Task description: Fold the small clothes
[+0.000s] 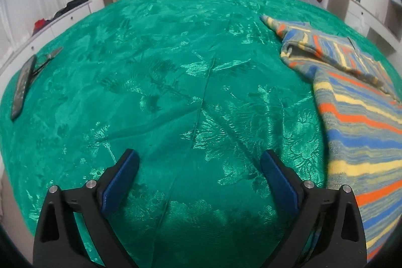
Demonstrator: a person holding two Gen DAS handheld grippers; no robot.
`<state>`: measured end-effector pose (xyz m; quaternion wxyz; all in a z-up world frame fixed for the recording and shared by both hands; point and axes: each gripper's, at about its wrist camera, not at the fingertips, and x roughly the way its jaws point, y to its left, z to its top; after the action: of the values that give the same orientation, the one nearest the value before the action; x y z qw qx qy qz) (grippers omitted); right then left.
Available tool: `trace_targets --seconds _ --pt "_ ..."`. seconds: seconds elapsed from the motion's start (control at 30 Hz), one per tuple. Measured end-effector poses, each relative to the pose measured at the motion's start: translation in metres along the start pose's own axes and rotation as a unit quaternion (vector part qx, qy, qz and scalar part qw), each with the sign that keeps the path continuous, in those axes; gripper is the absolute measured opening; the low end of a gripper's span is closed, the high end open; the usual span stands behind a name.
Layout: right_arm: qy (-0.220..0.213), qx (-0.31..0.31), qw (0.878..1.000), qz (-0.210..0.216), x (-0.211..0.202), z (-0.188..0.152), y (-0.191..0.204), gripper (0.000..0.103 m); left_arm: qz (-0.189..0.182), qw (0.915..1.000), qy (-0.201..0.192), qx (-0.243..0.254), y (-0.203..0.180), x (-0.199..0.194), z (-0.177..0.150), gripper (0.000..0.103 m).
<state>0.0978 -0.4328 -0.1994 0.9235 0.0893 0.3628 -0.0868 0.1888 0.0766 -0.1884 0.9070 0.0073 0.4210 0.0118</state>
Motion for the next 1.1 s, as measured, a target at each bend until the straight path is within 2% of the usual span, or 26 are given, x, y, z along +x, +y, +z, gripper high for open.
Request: trace_targets --seconds 0.27,1.1 --pt "0.001 -0.002 1.000 -0.005 0.0011 0.0004 0.0017 0.097 -0.008 0.9999 -0.009 -0.003 0.0025 0.0031 -0.0041 0.102" --pt "-0.001 -0.001 1.000 -0.004 0.0009 -0.0003 0.0009 0.097 0.002 0.9998 -0.022 0.002 -0.0016 0.0019 -0.0077 0.102"
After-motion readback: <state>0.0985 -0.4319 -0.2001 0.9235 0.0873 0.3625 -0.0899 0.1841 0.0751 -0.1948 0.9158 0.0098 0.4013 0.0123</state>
